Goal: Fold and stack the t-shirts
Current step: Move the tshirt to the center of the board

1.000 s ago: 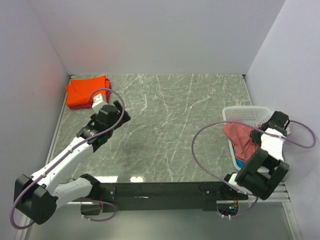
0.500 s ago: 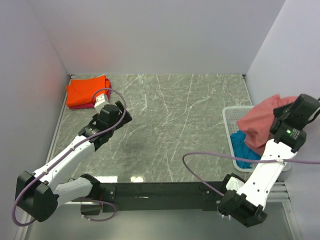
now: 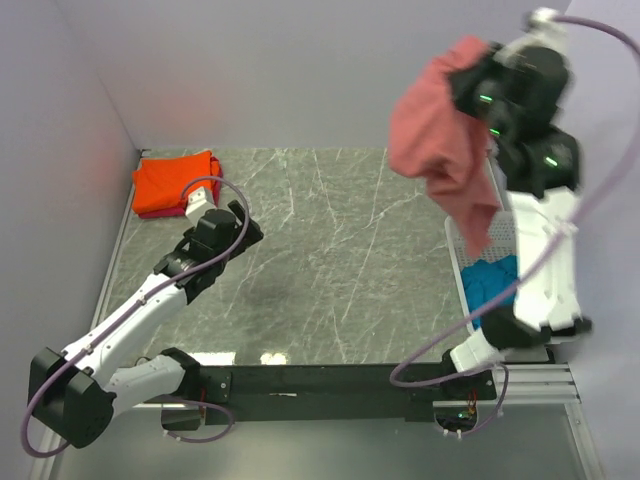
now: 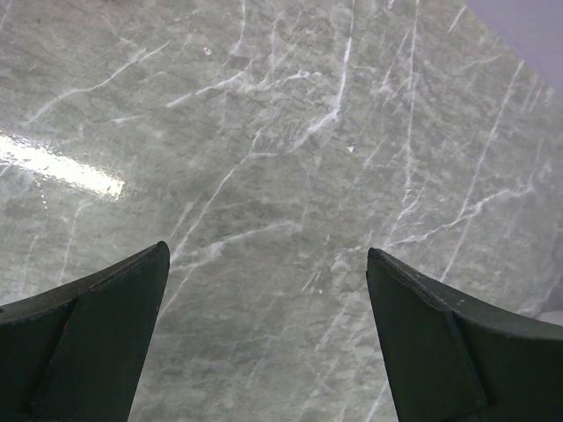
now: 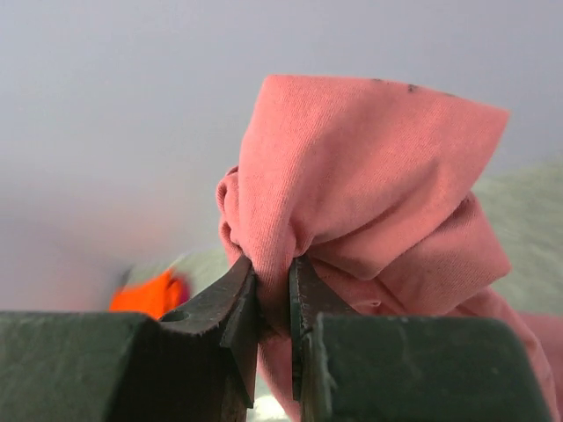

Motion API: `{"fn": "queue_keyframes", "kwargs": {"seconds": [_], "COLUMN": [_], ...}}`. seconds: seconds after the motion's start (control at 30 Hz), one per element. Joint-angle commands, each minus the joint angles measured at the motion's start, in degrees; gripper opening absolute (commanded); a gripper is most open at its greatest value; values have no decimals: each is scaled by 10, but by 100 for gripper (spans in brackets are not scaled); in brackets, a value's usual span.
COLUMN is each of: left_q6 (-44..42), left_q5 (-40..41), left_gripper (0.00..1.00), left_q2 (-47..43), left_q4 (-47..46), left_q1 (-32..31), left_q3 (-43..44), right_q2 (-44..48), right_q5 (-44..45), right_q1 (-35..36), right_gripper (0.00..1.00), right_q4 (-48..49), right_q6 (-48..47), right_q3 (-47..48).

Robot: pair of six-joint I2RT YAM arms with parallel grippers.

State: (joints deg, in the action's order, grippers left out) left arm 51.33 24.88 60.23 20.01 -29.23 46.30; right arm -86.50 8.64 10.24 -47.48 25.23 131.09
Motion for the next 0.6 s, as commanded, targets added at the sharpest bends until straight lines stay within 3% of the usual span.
{"fn": "queue_keyframes", "kwargs": {"seconds": [0.0, 0.07, 0.17, 0.37, 0.57], "left_q6": [25, 39, 61, 100, 122], "left_q5": [-4, 2, 22, 54, 72], "left_gripper": [99, 99, 99, 100, 100], "left_q2": [-27, -35, -49, -71, -87], "left_q4": [-2, 12, 27, 79, 127], "left_q1": [1, 1, 1, 1, 1], "left_q3": [15, 14, 3, 1, 9], "right_q2": [-96, -128, -131, -134, -118], "right_q5": [-41, -42, -57, -125, -87], "right_q1": [103, 172, 240, 266, 255], "right_gripper": [0, 0, 0, 0, 0], "right_q4": [34, 76, 162, 242, 232], "right_q6": [-60, -81, -82, -36, -21], "right_q3": [108, 129, 86, 34, -53]}}
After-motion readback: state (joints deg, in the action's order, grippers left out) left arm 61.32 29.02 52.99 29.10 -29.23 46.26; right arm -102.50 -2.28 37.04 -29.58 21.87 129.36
